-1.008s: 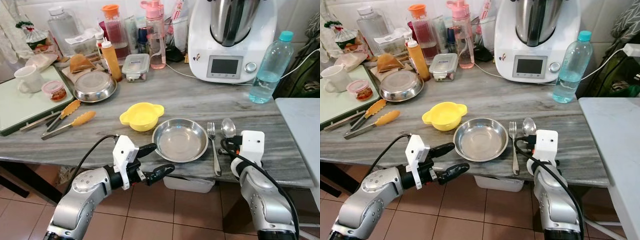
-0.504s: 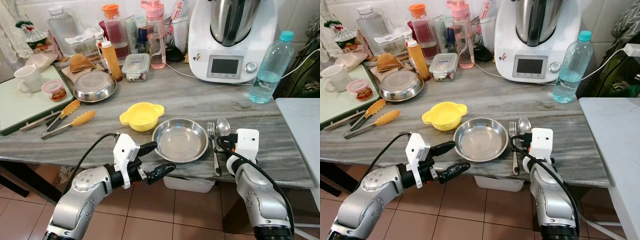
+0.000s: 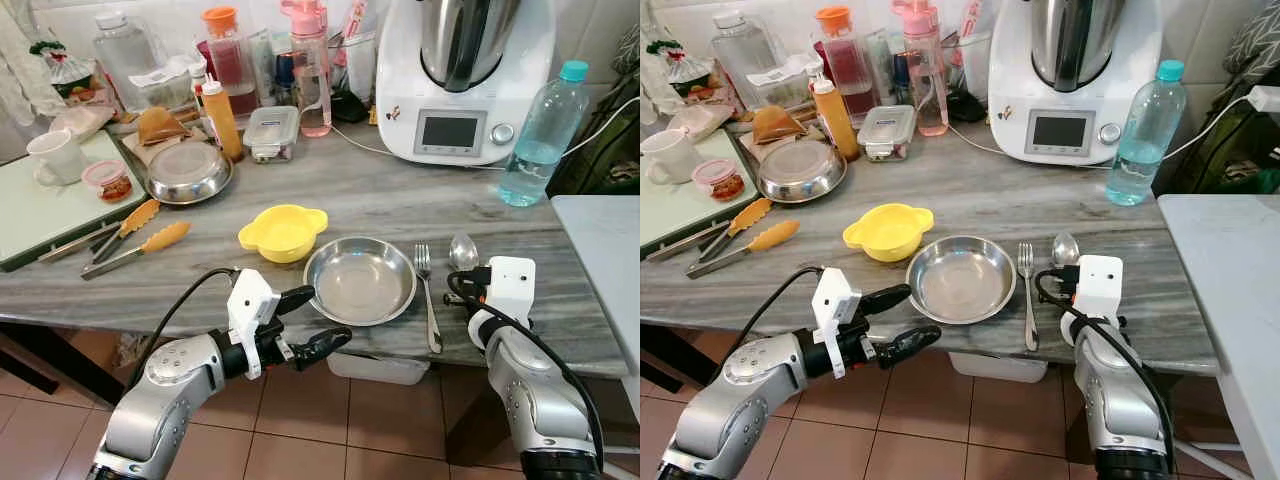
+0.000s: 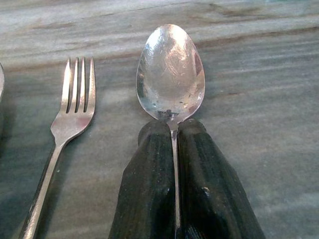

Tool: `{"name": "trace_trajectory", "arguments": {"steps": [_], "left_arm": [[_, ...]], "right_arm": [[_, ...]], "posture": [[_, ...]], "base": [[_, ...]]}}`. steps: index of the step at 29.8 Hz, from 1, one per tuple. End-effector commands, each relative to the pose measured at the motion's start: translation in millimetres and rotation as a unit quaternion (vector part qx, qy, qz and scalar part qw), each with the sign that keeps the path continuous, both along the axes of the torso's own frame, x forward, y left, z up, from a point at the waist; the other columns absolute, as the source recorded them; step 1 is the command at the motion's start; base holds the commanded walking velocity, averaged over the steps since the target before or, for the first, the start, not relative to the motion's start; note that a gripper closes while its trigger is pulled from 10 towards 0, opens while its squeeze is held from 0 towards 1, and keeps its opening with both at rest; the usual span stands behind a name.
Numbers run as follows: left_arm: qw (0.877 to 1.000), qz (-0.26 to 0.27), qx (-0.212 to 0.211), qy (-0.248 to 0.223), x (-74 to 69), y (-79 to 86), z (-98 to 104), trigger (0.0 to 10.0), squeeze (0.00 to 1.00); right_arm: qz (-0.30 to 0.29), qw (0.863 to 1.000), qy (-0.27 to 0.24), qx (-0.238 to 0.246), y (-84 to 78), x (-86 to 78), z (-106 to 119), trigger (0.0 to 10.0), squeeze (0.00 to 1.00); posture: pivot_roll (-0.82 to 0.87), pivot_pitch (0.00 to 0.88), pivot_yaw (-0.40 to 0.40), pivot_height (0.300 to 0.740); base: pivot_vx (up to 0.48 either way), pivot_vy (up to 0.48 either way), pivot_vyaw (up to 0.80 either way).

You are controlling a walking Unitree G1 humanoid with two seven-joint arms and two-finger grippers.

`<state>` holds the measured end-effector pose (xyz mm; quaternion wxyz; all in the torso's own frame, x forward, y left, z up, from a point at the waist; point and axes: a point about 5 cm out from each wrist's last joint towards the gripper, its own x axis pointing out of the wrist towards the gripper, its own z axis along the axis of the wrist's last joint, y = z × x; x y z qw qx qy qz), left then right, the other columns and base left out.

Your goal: Setting the table

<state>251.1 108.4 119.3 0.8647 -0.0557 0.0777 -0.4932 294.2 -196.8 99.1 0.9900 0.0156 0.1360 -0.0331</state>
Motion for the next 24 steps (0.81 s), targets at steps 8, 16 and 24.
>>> {"name": "trace_trajectory", "arguments": {"steps": [8, 16, 24], "left_arm": [[1.000, 0.006, 0.011, -0.004, -1.4, 0.9, 1.9, 10.0, 0.00], [1.000, 0.006, 0.012, -0.004, -2.9, 0.0, 2.7, 10.0, 0.00], [1.000, 0.005, 0.011, -0.003, -3.7, -2.8, 3.1, 10.0, 0.00]], "right_arm": [[0.019, 1.000, 0.019, 0.014, 13.9, 2.7, -8.2, 10.0, 0.00], [0.031, 0.999, 0.021, 0.022, 22.8, 2.5, -9.4, 10.0, 0.00], [0.025, 0.999, 0.029, 0.023, 19.2, -3.5, -14.5, 10.0, 1.00]], "posture": [[-0.10, 0.055, 0.098, 0.740], [-0.10, 0.052, 0.097, 0.740], [-0.10, 0.051, 0.097, 0.740]], "base": [[0.000, 0.000, 0.00], [0.000, 0.000, 0.00], [0.000, 0.000, 0.00]]}}
